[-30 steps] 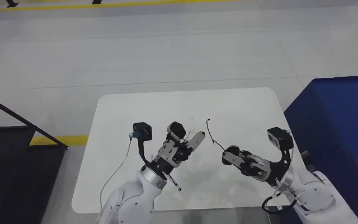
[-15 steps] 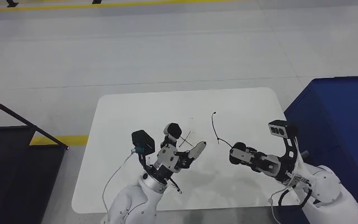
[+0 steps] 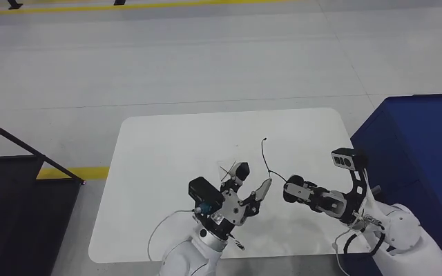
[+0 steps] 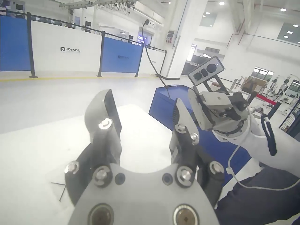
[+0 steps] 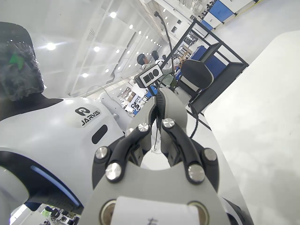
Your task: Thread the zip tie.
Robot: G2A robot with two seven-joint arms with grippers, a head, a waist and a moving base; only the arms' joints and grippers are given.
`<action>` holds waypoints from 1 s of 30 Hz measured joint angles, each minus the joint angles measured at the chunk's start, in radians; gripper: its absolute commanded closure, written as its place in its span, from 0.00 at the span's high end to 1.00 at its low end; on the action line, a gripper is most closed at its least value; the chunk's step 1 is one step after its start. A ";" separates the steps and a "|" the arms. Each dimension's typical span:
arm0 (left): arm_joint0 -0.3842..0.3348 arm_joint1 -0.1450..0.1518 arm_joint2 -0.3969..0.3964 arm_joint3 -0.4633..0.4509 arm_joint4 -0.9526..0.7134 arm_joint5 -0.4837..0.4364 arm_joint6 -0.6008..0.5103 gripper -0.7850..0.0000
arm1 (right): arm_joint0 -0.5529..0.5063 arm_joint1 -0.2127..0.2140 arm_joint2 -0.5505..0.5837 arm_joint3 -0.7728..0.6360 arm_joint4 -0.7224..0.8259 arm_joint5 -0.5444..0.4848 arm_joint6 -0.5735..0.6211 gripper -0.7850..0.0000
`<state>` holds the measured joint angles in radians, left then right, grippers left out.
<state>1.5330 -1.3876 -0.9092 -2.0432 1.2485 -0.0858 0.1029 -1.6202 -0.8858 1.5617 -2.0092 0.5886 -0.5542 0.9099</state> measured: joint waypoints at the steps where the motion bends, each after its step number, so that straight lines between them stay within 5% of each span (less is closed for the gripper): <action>1: -0.004 -0.001 0.005 0.002 -0.005 0.000 -0.004 0.48 | 0.000 0.000 0.000 0.000 0.000 0.000 0.000 0.00; 12: -0.027 -0.009 0.039 -0.004 -0.012 0.013 0.000 0.36 | 0.000 0.000 0.000 0.000 0.000 0.000 0.000 0.00; 13: -0.028 -0.010 0.039 -0.004 -0.017 0.013 -0.003 0.29 | 0.000 0.000 0.000 0.000 0.000 0.000 0.000 0.00; 15: -0.031 -0.010 0.039 -0.003 -0.021 0.012 -0.008 0.00 | 0.000 0.000 0.000 0.000 0.000 0.000 0.000 0.00; 30: -0.030 -0.009 0.037 0.002 -0.005 0.002 -0.025 0.00 | 0.021 -0.005 0.010 -0.011 0.005 0.034 -0.049 0.00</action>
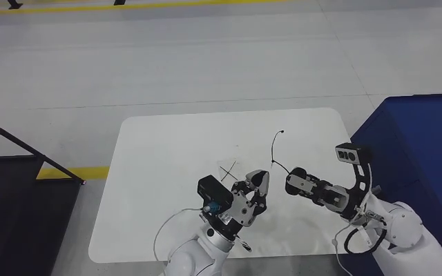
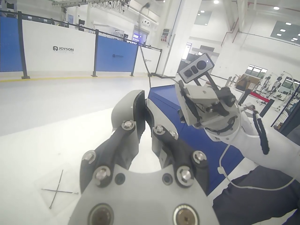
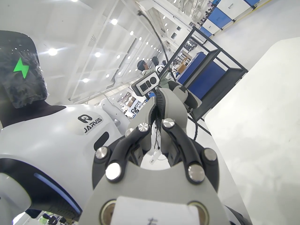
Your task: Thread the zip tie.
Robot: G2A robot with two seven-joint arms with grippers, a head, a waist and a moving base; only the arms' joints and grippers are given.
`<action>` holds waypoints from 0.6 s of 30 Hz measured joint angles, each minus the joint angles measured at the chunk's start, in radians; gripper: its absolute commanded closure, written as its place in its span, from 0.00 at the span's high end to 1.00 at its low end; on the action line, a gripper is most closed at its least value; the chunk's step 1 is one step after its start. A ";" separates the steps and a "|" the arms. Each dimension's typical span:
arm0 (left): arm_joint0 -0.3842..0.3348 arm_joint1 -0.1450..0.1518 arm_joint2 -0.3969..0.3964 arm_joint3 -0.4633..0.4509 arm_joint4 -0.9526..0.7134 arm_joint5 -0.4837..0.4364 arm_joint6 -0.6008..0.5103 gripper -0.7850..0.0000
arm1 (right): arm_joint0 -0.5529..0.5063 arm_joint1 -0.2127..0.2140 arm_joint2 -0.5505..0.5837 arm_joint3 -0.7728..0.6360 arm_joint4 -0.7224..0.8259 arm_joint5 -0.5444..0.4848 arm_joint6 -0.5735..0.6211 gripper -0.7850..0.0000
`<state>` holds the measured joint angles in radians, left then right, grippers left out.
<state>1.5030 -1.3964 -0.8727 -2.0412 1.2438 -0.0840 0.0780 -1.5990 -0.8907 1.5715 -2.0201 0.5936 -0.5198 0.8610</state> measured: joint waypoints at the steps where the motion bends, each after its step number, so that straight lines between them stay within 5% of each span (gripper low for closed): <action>1: 0.002 0.000 -0.002 0.000 -0.003 -0.001 0.002 0.00 | 0.004 -0.001 0.001 -0.003 0.000 0.006 0.002 0.00; 6: 0.014 0.001 -0.017 -0.010 -0.037 0.001 0.015 0.00 | 0.011 -0.004 -0.009 -0.007 -0.019 0.015 0.007 0.00; 9: 0.019 0.003 -0.022 -0.019 -0.034 -0.006 0.010 0.23 | 0.015 -0.007 -0.024 -0.004 -0.034 0.019 0.006 0.00; 18: 0.012 0.003 -0.012 -0.018 -0.023 -0.008 -0.002 0.19 | 0.019 -0.010 -0.037 -0.003 -0.046 0.019 0.004 0.00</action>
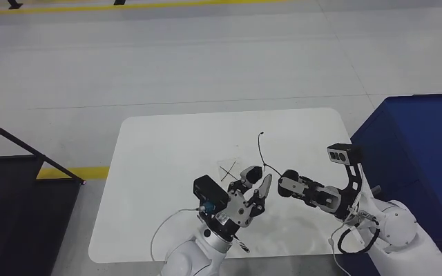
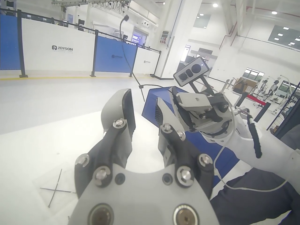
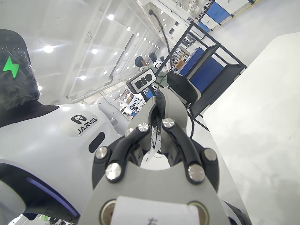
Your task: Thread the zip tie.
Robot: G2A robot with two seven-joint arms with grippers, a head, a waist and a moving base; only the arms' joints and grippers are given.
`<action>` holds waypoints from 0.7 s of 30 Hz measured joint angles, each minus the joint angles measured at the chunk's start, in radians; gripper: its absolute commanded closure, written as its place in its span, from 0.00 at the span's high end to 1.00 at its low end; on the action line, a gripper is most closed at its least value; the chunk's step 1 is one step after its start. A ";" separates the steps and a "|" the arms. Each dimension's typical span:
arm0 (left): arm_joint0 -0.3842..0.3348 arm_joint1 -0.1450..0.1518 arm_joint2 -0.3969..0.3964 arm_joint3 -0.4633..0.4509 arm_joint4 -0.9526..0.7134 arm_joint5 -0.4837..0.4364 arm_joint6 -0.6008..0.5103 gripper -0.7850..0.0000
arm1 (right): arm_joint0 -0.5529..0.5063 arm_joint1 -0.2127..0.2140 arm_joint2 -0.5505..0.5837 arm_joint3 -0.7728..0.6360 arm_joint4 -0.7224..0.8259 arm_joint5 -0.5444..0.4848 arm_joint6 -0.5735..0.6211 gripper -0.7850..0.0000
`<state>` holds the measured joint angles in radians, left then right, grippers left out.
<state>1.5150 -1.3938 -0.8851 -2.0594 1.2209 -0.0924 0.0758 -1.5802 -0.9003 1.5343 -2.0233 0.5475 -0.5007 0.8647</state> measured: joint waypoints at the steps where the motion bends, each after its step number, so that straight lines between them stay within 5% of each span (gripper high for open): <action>1: -0.003 0.000 0.000 0.004 -0.002 0.002 -0.002 0.19 | 0.000 0.000 0.000 0.000 0.000 0.000 0.000 0.00; 7: -0.016 -0.004 0.002 0.006 -0.023 0.016 -0.004 0.13 | 0.000 0.000 0.000 0.000 0.000 0.000 0.000 0.00; 11: -0.024 -0.007 0.010 0.004 -0.023 0.025 -0.004 0.00 | 0.000 0.000 0.000 0.000 0.000 0.000 0.000 0.00; 21: -0.029 -0.010 0.017 0.012 -0.021 0.032 0.004 0.00 | 0.000 0.000 0.000 -0.001 0.001 0.001 -0.002 0.00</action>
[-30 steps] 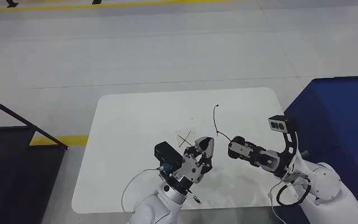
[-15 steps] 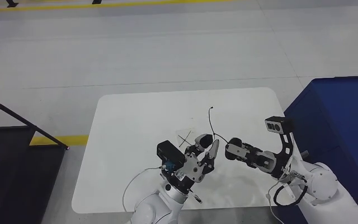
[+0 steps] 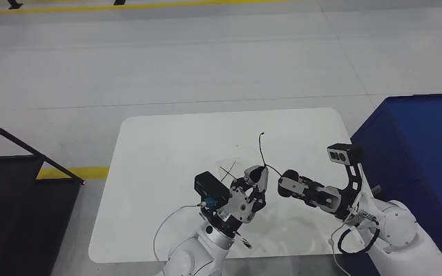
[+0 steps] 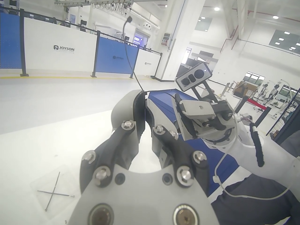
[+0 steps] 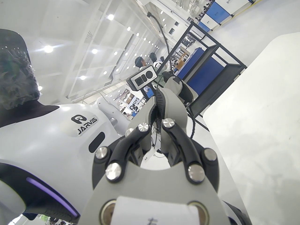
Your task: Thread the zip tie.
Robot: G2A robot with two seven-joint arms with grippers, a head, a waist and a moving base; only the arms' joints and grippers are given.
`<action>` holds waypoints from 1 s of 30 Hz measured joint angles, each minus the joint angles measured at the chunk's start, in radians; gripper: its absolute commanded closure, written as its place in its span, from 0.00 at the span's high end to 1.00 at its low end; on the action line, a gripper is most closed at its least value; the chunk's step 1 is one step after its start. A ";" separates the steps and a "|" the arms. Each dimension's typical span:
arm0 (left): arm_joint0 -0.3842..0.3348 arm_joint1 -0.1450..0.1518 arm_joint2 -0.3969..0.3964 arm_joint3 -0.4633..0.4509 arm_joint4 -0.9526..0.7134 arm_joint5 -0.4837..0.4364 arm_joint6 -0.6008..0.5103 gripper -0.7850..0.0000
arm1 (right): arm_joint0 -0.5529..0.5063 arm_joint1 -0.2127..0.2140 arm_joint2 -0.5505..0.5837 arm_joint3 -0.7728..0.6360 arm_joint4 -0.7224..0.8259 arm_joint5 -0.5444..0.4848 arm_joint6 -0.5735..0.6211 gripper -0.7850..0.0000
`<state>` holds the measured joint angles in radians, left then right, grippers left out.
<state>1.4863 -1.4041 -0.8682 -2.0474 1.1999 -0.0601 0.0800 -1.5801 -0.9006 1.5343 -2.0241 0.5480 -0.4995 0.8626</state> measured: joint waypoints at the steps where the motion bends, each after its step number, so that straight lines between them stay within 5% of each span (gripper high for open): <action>1: -0.001 0.000 0.001 0.003 0.005 0.000 0.000 0.00 | 0.001 -0.001 -0.001 -0.003 0.005 0.005 -0.013 0.00; 30: -0.031 -0.002 0.004 0.149 0.108 -0.017 0.043 0.00 | 0.027 -0.017 0.098 0.003 0.158 0.052 0.003 0.00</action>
<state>1.4555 -1.4057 -0.8646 -1.8988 1.3077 -0.0772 0.1231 -1.5533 -0.9180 1.6327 -2.0208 0.7058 -0.4478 0.8659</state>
